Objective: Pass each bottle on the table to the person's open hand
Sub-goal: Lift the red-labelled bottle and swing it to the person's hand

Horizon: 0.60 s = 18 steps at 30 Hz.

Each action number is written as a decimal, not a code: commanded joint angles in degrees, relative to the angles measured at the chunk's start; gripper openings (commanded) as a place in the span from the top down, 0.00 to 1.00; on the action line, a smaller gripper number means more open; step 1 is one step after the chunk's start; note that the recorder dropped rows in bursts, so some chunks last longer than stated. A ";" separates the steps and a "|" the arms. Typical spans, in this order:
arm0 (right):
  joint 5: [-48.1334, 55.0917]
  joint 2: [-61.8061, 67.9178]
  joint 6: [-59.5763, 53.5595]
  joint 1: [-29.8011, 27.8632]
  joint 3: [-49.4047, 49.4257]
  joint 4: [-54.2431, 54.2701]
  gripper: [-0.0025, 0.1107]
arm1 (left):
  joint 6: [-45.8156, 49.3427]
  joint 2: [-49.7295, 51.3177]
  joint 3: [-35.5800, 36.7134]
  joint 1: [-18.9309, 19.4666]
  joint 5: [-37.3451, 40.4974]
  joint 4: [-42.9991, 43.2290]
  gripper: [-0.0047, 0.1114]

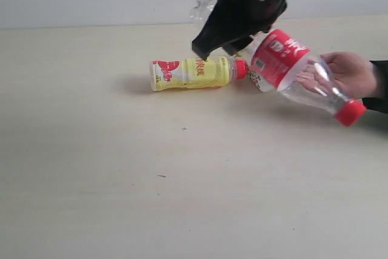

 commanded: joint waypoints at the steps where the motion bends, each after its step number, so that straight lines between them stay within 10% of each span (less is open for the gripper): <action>1: 3.69 -3.53 0.49 -5.49 -0.04 -0.52 0.98 | -0.22 -0.38 0.00 0.10 -0.40 -0.08 0.96; 18: 6.31 -0.76 -2.22 -25.56 -8.67 11.70 0.98 | -0.22 -0.38 0.00 0.10 -0.40 -0.08 0.96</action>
